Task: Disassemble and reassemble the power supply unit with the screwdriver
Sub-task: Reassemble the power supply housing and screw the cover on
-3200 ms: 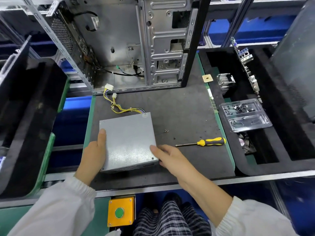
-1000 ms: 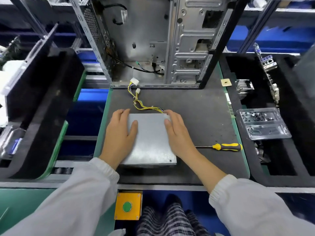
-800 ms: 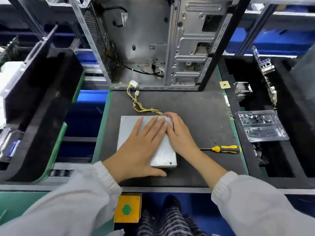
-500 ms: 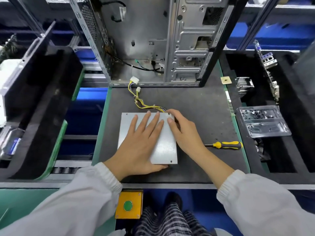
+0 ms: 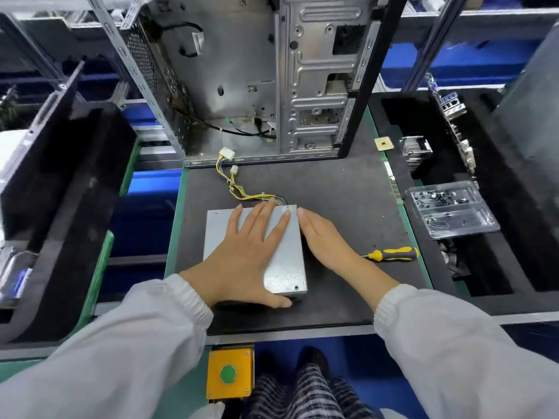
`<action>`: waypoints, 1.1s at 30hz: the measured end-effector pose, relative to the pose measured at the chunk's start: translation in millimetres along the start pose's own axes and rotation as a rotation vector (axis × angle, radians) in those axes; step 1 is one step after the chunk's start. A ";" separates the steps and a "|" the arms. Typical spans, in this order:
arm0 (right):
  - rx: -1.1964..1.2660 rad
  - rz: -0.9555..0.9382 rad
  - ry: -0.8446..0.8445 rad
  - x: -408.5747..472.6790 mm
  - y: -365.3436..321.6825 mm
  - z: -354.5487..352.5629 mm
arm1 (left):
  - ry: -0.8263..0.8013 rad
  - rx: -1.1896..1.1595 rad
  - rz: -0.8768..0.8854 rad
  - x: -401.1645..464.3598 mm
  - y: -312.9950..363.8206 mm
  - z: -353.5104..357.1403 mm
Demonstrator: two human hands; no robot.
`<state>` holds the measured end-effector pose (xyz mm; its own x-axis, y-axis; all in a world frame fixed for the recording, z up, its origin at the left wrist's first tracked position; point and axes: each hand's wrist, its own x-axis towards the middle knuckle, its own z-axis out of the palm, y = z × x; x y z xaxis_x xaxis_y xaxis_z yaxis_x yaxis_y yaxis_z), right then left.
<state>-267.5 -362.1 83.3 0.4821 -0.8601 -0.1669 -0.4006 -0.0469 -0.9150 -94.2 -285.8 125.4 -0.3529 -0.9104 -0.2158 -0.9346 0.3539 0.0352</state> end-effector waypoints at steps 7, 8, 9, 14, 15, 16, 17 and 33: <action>-0.241 -0.081 -0.070 4.6 -5.4 -10.1 | 0.021 -0.034 -0.003 -4.3 1.6 -6.2; -0.268 -0.088 -0.082 4.6 -6.6 -11.6 | 0.031 -0.044 0.007 -5.5 0.6 -6.3; -0.289 -0.089 -0.098 3.9 -7.7 -13.2 | 0.034 -0.047 0.016 -6.6 0.1 -6.0; -0.400 -0.045 -0.097 -2.1 -18.5 -25.9 | 0.007 -0.015 0.026 -7.3 0.3 -5.0; -0.376 -0.030 -0.048 -7.1 -19.4 -27.3 | -0.003 -0.022 0.037 -5.7 -1.7 -6.4; -0.288 0.010 0.003 -13.3 -20.2 -27.2 | -0.014 -0.052 0.047 -3.9 -4.7 -8.0; -0.161 0.075 0.037 -20.0 -20.8 -25.4 | -0.028 -0.095 0.054 -1.7 -7.4 -9.8; 0.271 0.553 -0.227 -53.6 -20.4 4.4 | -0.044 -0.038 0.132 11.2 -3.3 -25.9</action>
<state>-281.7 -312.8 109.4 0.4258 -0.5904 -0.6856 -0.4407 0.5264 -0.7271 -96.3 -302.8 148.1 -0.4710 -0.8463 -0.2490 -0.8817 0.4606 0.1025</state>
